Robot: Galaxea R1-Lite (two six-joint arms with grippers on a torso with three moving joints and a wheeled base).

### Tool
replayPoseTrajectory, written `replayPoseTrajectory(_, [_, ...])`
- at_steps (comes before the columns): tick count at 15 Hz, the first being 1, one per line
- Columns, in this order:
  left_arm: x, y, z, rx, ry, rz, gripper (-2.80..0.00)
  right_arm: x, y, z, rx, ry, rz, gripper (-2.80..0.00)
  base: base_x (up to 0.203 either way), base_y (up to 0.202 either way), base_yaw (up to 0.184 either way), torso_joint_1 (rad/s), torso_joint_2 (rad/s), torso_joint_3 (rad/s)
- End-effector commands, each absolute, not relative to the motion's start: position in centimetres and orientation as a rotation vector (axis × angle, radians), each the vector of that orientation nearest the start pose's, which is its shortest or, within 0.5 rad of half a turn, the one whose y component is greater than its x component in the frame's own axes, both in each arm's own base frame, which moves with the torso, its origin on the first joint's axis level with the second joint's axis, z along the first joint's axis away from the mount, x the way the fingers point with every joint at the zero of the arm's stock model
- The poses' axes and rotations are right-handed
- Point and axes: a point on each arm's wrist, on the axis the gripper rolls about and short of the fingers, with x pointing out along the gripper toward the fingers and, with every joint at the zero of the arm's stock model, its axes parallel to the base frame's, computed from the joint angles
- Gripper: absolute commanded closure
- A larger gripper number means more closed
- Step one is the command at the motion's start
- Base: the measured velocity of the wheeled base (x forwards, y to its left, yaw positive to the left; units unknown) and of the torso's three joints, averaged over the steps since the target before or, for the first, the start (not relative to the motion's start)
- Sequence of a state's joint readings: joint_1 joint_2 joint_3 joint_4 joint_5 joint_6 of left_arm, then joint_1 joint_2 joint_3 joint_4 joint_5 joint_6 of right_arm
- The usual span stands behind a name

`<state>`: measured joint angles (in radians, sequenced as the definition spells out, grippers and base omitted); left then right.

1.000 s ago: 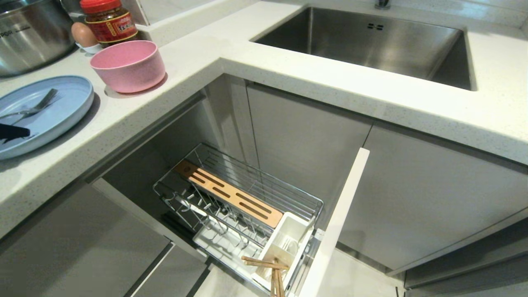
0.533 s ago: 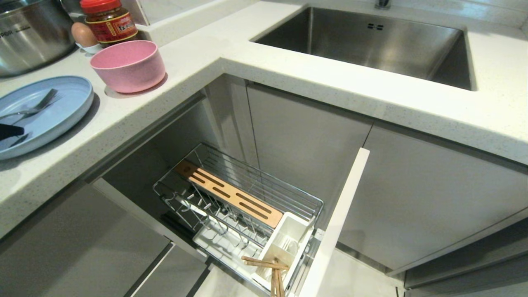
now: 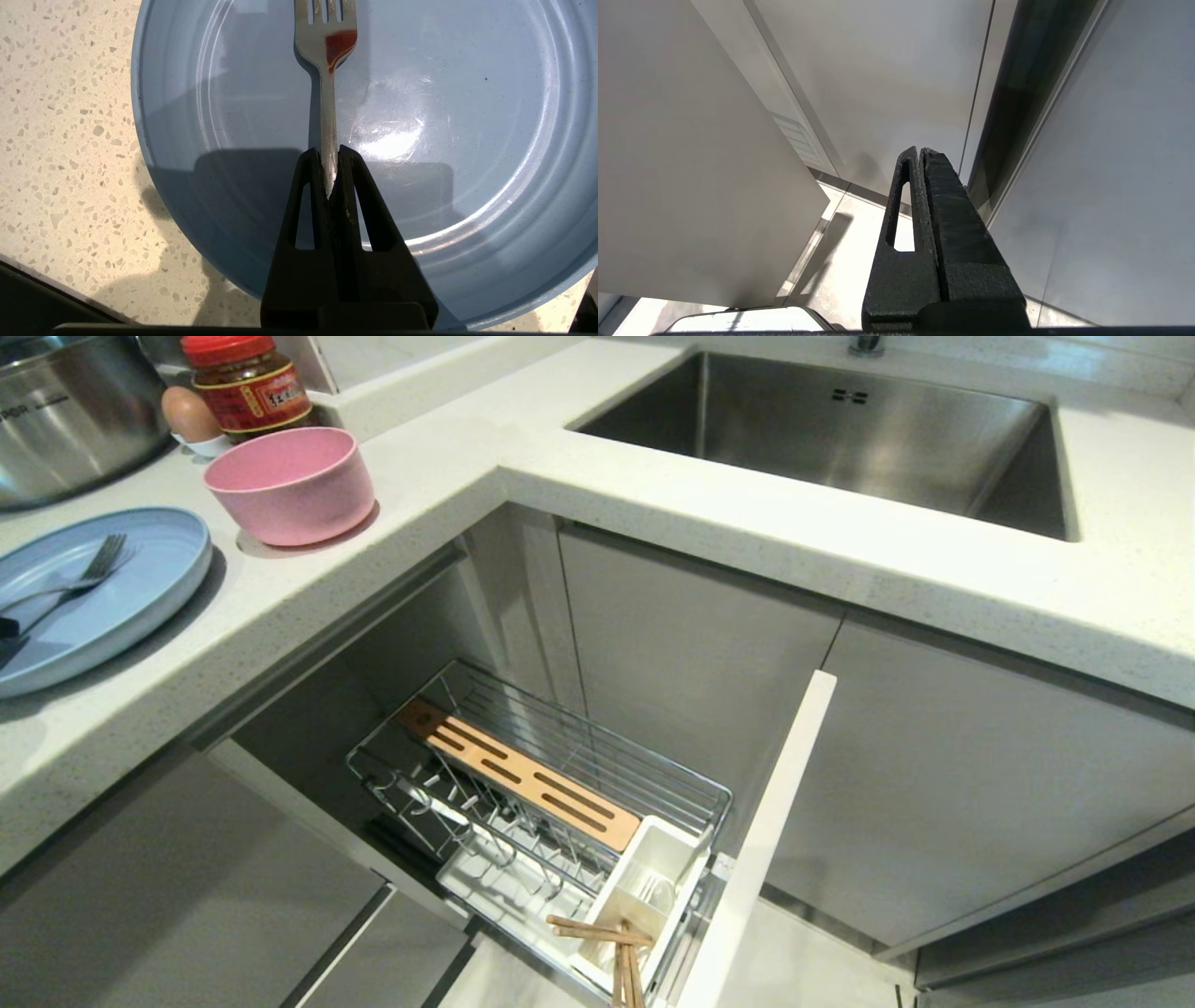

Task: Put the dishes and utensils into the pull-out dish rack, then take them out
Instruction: Pick up the fork and place it in the cupboard

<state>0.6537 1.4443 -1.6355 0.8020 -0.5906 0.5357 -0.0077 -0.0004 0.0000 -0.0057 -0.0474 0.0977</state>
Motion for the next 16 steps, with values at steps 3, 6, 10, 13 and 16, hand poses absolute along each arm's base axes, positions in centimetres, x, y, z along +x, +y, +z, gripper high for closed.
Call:
replayPoseTrajectory(3, [16.5, 11.1, 34.7, 0.156, 0.497, -0.078, 0.0, -2.3, -0.1, 7.6, 0.098, -0.013, -0.055, 0.0, 0.0, 0.0, 0.0, 0.0, 0.0, 0.0])
replayPoseTrajectory(6, [15.5, 10.4, 36.5, 0.042, 0.435, -0.026, 0.0, -2.3, -0.1, 7.6, 0.098, -0.013, -0.055, 0.0, 0.0, 0.0, 0.0, 0.0, 0.0, 0.0])
replayPoseTrajectory(10, [12.9, 8.2, 39.8, -0.11, 0.302, 0.017, 0.0, -2.3, -0.1, 7.6, 0.098, -0.013, -0.055, 0.0, 0.0, 0.0, 0.0, 0.0, 0.0, 0.0])
replayPoseTrajectory(13, [11.6, 6.4, 41.3, -0.183, 0.234, -0.084, 0.0, -2.3, -0.1, 7.6, 0.098, -0.013, -0.055, 0.0, 0.0, 0.0, 0.0, 0.0, 0.0, 0.0])
replayPoseTrajectory(16, [10.8, 3.8, 42.7, -0.279, 0.202, -0.256, 0.0, -2.3, -0.1, 7.6, 0.098, -0.013, -0.055, 0.0, 0.0, 0.0, 0.0, 0.0, 0.0, 0.0])
